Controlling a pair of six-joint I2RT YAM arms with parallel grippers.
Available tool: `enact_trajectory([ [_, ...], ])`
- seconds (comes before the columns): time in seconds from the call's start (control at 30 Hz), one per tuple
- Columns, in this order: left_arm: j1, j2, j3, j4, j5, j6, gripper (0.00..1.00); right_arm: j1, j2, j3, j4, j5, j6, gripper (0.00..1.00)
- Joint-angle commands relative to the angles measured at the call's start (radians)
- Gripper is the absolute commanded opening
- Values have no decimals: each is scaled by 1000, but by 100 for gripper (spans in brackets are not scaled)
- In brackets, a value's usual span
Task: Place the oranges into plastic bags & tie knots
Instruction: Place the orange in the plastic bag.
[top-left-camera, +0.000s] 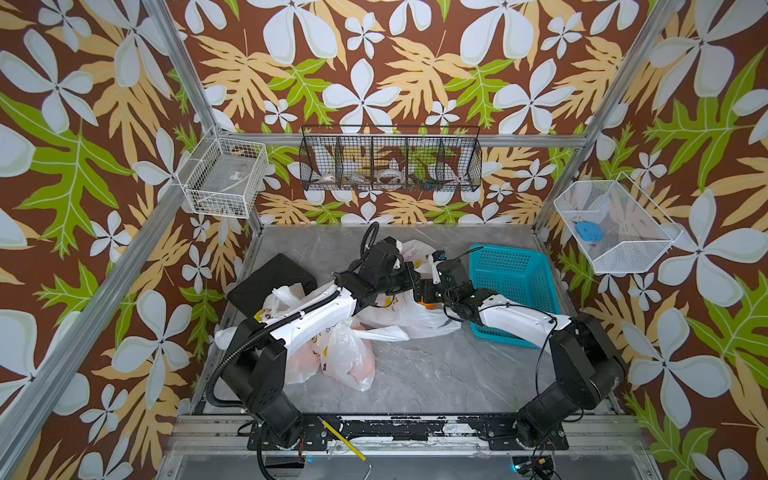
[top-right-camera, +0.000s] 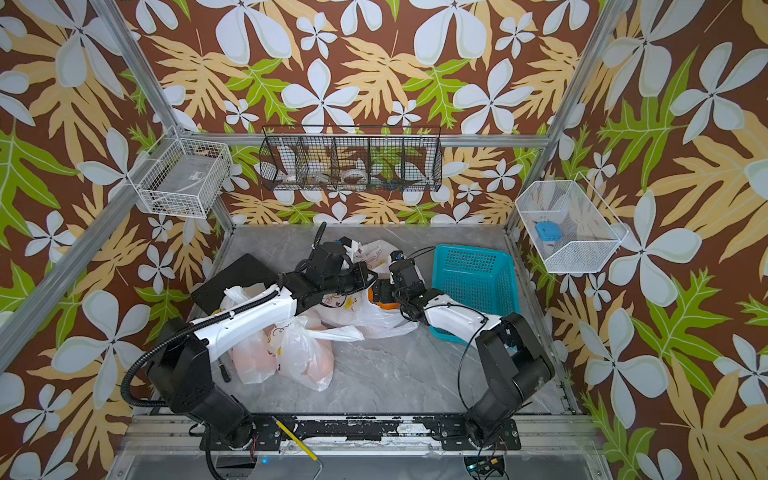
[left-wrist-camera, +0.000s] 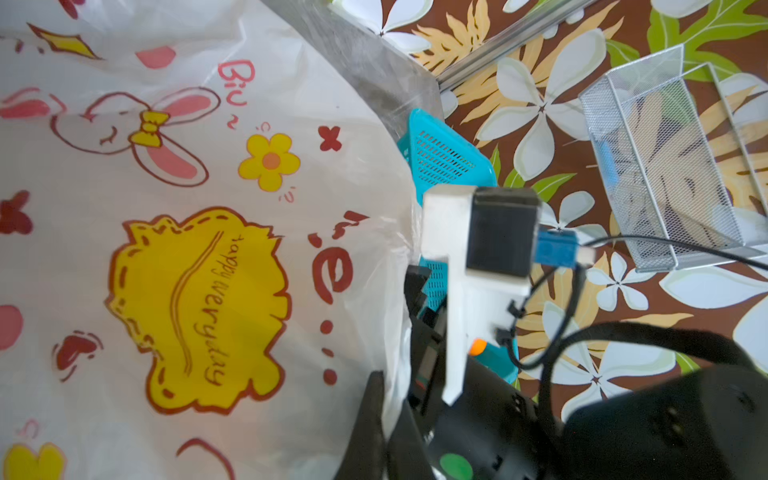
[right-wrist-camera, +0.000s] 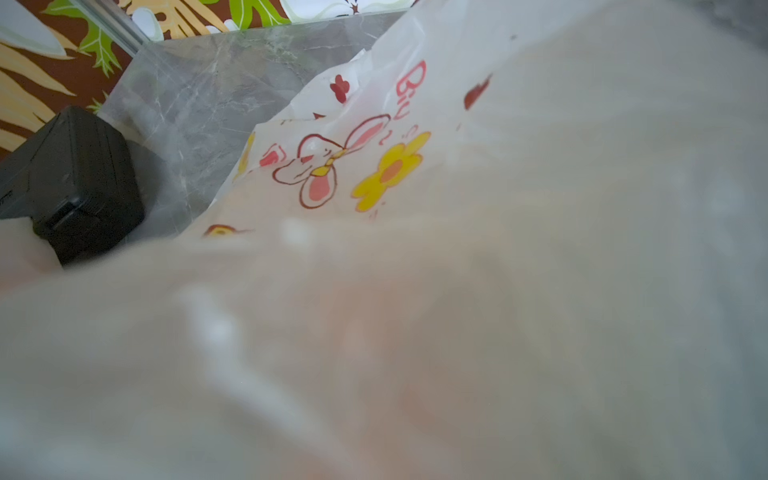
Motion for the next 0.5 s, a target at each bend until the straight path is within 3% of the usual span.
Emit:
enact_trajectory([
  [0.0,13,0,3,22,-16,-15,0,-1,-79,-20,-55,15,-31,91],
  [0.33,33,-2,-25,35,-8,3,0,-23,-426,-59,-428,-49,-127,90],
  [0.47,33,-9,-40,45,-7,-1,0,-158,-533,-63,-517,-42,-145,92],
])
